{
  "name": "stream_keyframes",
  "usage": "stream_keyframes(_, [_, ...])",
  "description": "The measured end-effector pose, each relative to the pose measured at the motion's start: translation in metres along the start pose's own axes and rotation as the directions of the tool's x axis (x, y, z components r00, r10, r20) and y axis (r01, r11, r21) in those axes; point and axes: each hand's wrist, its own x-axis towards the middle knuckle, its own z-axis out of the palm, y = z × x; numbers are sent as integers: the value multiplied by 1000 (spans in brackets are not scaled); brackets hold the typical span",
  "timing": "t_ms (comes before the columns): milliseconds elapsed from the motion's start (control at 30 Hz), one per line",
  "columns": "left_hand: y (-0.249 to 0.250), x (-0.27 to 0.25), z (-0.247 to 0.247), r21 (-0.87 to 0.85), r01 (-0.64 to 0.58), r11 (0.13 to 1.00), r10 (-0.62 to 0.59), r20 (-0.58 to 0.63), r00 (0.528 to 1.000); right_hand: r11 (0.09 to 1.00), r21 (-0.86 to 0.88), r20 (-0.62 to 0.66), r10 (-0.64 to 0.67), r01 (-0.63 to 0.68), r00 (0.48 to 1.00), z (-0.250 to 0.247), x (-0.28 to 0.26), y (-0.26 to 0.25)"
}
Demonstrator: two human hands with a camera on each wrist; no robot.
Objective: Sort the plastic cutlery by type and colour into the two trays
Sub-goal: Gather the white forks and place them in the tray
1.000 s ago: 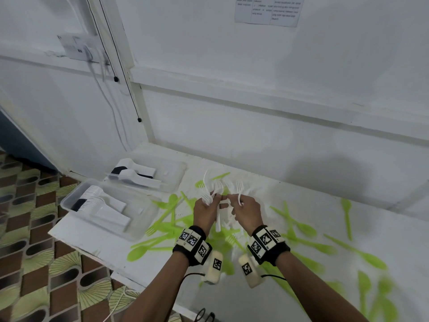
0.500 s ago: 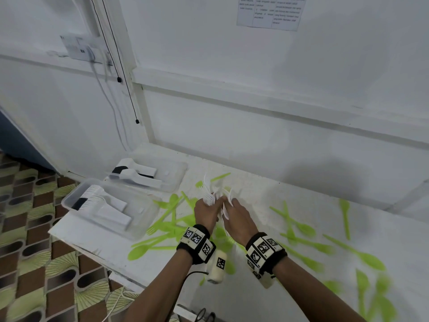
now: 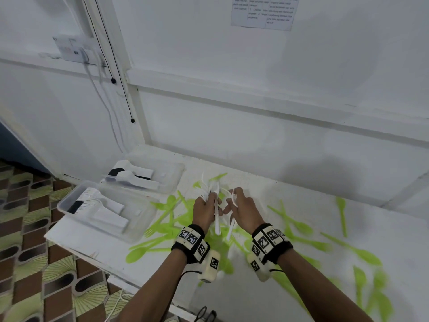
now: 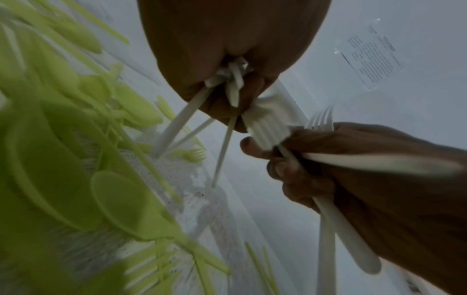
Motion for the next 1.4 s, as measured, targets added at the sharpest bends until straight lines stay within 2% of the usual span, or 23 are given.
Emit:
stream_keyframes(133, [-1, -1, 1, 54, -40, 998, 39, 18, 999, 978, 201, -210, 100, -58, 972, 2, 4, -3])
stream_keyframes(200, [-3, -2, 1, 60, -96, 994, 94, 37, 995, 979, 197, -310, 120, -60, 943, 8, 10, 1])
stream_keyframes(300, [-7, -2, 6, 108, -155, 982, 145, 94, 985, 989, 141, -335, 89, -43, 938, 20, 16, 6])
stream_keyframes(433, [-8, -1, 7, 89, -69, 994, 63, 71, 996, 1000, -14, -244, -16, 13, 970, 26, 12, 9])
stream_keyframes(567, [-1, -5, 4, 81, -16, 997, 6, 126, 992, 998, 36, -82, -47, 50, 996, 19, 4, 10])
stream_keyframes(667, [4, -8, 3, 42, 48, 998, -53, 106, 993, 972, 230, 91, 29, -49, 995, 7, -2, 3])
stream_keyframes(767, [3, -6, 3, 25, 73, 997, -74, 68, 995, 975, 195, 177, 74, -109, 981, -7, -4, 1])
stream_keyframes(833, [1, -5, 2, 22, 105, 994, -106, 63, 992, 978, 133, 186, 137, -163, 973, -11, 1, 5])
stream_keyframes(933, [1, -7, 2, -1, 128, 992, -128, 66, 990, 979, 42, 124, 195, -201, 973, -15, 9, 10])
stream_keyframes(1033, [0, -8, 4, -10, 122, 992, -121, 83, 989, 985, -3, 65, 174, -174, 983, -16, 12, 11])
stream_keyframes(1133, [-1, -8, 4, 3, 99, 995, -99, 95, 991, 985, -30, -99, 167, -170, 981, -12, 15, 11])
stream_keyframes(1200, [3, -12, 7, 32, 65, 997, -69, 154, 986, 988, -64, -172, 130, -142, 976, -7, 18, 9])
stream_keyframes(1300, [9, -20, 12, 49, 3, 999, -15, 249, 968, 993, -85, -219, 66, -86, 974, 7, 22, 13])
stream_keyframes(1400, [7, -15, 11, 79, -3, 997, -18, 263, 965, 986, -146, -234, 40, -76, 971, 18, 20, 13])
